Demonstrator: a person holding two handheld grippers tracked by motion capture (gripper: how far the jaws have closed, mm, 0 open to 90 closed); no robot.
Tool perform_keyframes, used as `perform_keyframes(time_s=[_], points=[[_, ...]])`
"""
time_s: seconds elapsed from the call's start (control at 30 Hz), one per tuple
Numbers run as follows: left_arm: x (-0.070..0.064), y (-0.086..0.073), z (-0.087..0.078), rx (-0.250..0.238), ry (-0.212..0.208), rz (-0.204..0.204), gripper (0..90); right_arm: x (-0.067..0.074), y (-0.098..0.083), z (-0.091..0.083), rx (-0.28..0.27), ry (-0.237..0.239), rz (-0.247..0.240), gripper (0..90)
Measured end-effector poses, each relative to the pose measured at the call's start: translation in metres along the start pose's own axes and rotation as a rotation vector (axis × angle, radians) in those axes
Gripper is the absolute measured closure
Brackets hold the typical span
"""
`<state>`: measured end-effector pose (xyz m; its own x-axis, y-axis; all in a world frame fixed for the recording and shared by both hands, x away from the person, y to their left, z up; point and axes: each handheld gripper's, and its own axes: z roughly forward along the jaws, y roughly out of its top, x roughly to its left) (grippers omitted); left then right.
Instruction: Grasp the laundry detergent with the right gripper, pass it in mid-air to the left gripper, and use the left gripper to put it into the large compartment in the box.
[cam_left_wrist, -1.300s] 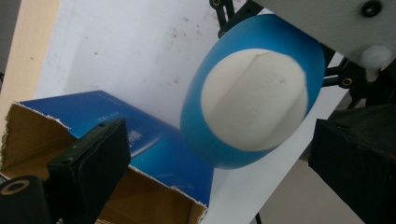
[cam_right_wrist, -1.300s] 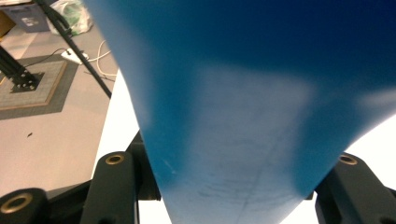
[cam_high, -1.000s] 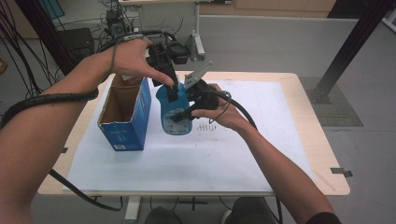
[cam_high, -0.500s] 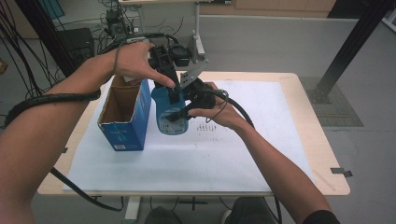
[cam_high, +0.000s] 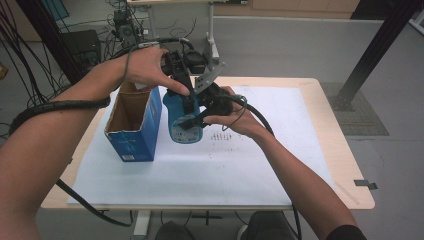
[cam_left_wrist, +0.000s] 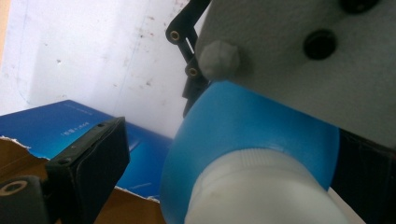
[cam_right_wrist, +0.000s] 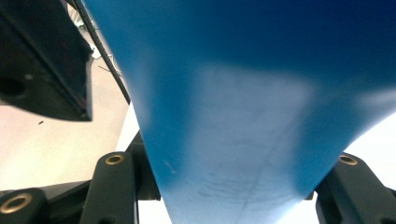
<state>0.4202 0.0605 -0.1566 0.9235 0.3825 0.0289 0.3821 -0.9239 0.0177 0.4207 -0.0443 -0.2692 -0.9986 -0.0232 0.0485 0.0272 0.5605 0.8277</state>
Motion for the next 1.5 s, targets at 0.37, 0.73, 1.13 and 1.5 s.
perform_keyframes(time_s=[0.37, 0.73, 1.13, 1.5], points=[[-0.0006, -0.0009, -0.0006, 0.002, 0.007, 0.003, 5.8, 0.0020, 0.0001, -0.0016, 0.012, -0.002, 0.021, 44.3], [-0.0007, -0.0025, 0.0003, -0.002, 0.008, 0.000, 5.9, -0.0006, -0.0015, -0.0007, 0.017, -0.016, 0.022, 44.3], [-0.0018, -0.0002, -0.0030, 0.004, 0.009, 0.013, 6.0, -0.0024, -0.0009, -0.0040, -0.008, -0.036, -0.008, 44.3], [-0.0038, 0.0011, -0.0015, 0.010, 0.005, 0.016, 6.2, -0.0018, -0.0004, -0.0055, -0.015, -0.038, -0.019, 44.3]])
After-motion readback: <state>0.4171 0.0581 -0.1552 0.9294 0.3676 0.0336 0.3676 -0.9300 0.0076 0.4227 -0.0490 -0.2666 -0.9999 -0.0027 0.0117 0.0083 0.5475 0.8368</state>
